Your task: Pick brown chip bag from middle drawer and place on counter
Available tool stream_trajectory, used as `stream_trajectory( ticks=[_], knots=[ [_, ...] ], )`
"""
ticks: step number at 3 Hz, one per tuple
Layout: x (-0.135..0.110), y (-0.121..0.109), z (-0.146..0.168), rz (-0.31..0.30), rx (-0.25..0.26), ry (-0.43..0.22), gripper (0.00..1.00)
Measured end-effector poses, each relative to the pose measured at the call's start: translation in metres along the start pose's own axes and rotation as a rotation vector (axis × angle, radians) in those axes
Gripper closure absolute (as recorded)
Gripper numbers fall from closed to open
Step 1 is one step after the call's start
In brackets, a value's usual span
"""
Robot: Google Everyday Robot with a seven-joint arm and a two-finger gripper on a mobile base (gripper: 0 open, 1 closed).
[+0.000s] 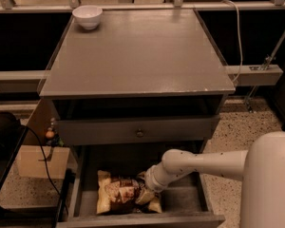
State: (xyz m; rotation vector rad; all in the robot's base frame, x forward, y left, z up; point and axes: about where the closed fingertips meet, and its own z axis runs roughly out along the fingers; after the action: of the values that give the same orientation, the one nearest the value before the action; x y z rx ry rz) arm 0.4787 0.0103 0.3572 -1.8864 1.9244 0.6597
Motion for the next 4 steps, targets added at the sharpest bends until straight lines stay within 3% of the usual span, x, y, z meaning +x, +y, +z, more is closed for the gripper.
stream_trajectory(
  ticks=[2, 4],
  knots=[
    [-0.003, 0.000, -0.004, 0.000, 0.000, 0.000, 1.00],
    [-0.024, 0.005, -0.036, -0.032, 0.023, 0.026, 1.00]
  ],
)
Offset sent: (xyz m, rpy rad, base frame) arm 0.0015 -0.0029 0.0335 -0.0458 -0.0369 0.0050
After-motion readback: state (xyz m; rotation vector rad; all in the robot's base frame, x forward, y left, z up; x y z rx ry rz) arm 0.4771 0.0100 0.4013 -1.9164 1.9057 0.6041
